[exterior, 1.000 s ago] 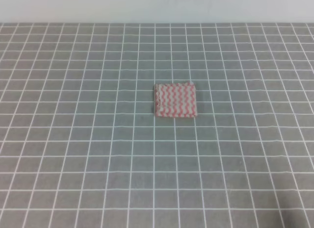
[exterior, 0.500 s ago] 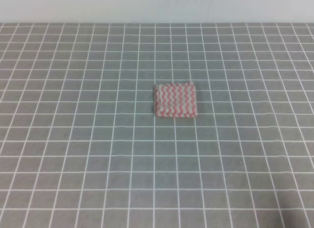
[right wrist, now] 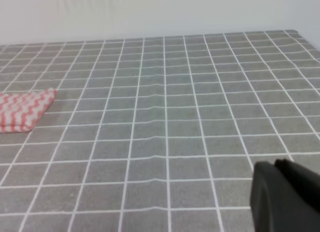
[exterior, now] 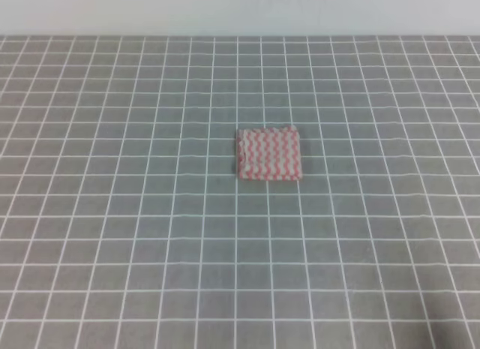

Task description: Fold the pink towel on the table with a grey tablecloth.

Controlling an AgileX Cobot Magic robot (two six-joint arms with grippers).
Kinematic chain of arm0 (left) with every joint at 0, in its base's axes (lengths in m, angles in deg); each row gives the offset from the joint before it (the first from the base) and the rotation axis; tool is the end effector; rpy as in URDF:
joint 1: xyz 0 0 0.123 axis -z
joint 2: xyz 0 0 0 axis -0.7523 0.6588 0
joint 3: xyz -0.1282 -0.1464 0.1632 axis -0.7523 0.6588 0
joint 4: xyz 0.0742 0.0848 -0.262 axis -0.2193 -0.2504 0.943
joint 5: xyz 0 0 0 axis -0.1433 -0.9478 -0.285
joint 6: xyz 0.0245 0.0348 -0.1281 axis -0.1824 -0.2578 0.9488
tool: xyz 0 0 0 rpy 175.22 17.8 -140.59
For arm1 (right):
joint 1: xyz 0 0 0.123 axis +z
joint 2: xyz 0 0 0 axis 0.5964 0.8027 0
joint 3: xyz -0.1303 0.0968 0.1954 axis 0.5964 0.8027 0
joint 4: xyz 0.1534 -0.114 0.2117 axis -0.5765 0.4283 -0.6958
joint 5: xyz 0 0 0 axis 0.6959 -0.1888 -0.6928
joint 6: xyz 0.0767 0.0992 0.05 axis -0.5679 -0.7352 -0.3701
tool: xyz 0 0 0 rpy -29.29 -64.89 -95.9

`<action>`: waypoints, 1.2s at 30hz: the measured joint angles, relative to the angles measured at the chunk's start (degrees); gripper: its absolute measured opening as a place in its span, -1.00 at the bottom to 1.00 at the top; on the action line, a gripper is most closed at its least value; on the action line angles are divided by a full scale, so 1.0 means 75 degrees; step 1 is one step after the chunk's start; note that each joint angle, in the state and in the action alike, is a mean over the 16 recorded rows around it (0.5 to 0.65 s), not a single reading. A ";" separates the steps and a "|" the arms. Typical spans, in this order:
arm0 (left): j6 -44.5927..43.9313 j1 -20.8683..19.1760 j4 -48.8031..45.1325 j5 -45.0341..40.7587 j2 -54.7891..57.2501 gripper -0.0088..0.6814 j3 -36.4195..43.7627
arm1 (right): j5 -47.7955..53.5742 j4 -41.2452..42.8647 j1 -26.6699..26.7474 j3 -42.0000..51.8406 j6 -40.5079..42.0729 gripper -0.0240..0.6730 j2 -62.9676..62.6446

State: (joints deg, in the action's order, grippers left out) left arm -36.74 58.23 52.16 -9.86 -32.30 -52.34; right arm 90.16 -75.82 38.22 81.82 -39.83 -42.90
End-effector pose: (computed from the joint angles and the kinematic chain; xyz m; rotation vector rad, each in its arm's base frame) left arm 0.1530 -0.0220 0.2495 0.0184 1.5371 -0.2041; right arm 0.1623 0.0052 0.1753 0.0571 1.7567 0.0958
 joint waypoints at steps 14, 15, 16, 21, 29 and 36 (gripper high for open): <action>-0.1733 -0.0767 0.0721 -0.0753 -0.0009 -0.97 0.1133 | 0.0024 -0.0004 -0.0003 -0.0040 -0.0006 -0.98 0.0022; -0.1796 -0.0767 0.0732 -0.0835 -0.0009 -0.97 0.1132 | 0.0024 -0.0004 -0.0002 -0.0040 -0.0006 -0.98 0.0022; -0.1847 -0.0768 0.0742 -0.0906 -0.0009 -0.97 0.1131 | 0.0024 -0.0004 -0.0001 -0.0040 -0.0006 -0.98 0.0022; -0.1971 -0.0768 0.0796 -0.1035 -0.0030 -0.97 0.1162 | 0.0032 -0.0006 -0.0001 -0.0054 -0.0001 -0.98 0.0026; -0.1963 -0.0765 0.0824 -0.1015 -0.0040 -0.97 0.1183 | 0.0015 -0.0003 0.0002 -0.0027 0.0001 -0.98 0.0018; -0.1963 -0.0764 0.0826 -0.1021 -0.0050 -0.97 0.1194 | 0.0024 -0.0003 0.0002 -0.0027 0.0001 -0.98 0.0013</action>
State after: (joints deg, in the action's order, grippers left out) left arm -51.46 52.50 58.36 -17.52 -32.67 -43.38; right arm 90.34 -75.84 38.23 81.62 -39.82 -42.80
